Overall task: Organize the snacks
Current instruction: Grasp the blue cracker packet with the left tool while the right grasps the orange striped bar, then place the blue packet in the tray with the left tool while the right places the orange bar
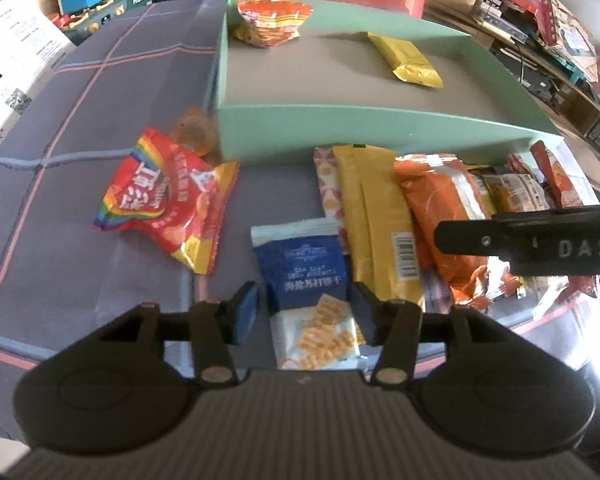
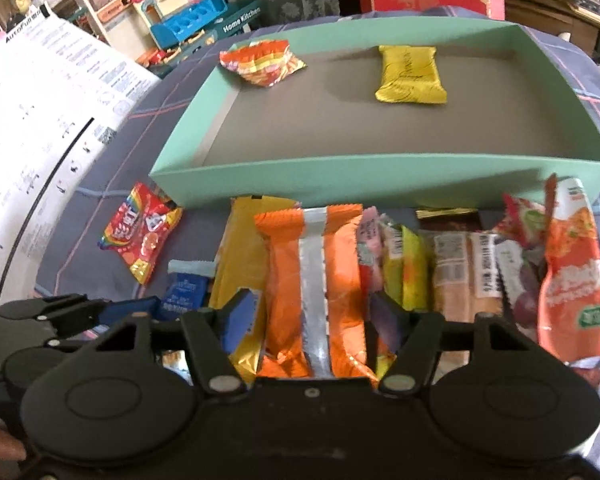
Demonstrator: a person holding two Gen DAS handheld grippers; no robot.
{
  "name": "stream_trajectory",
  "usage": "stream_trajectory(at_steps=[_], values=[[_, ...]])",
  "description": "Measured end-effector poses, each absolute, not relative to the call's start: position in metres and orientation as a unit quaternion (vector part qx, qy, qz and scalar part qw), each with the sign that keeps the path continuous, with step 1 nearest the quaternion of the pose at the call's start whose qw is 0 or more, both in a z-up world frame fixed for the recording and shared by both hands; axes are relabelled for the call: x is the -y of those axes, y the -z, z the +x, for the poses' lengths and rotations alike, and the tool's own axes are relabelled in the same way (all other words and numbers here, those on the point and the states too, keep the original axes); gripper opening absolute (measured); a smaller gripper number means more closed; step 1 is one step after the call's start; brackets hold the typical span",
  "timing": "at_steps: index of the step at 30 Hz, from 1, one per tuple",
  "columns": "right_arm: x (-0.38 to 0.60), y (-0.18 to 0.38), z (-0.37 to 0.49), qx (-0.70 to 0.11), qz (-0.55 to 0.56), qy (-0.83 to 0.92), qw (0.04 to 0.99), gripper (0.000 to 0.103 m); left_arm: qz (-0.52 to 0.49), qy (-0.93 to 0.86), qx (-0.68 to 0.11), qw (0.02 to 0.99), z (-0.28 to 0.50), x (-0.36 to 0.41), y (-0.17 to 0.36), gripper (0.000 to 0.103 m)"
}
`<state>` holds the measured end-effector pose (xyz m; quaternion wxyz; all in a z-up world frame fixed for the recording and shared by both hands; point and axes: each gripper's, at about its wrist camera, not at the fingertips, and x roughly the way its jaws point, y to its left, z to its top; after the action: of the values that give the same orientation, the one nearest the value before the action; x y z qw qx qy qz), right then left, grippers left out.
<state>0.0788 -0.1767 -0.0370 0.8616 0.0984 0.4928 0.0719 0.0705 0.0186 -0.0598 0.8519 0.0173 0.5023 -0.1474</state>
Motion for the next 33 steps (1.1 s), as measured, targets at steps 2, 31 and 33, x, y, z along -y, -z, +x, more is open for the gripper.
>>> stream_trajectory(at_steps=[2,31,33], values=[[0.174,0.041,0.082,-0.498,0.094,-0.072,0.859,0.065,0.018,0.145,-0.503,0.852,0.072,-0.02,0.062,0.059],[0.234,-0.036,0.1,-0.429,0.126,-0.083,0.891,0.05,0.012,0.17,-0.424,0.89,0.113,0.005,-0.03,0.042],[0.246,-0.042,0.107,-0.426,0.124,-0.073,0.893,0.05,0.021,0.175,-0.417,0.891,0.126,0.016,-0.036,0.042]])
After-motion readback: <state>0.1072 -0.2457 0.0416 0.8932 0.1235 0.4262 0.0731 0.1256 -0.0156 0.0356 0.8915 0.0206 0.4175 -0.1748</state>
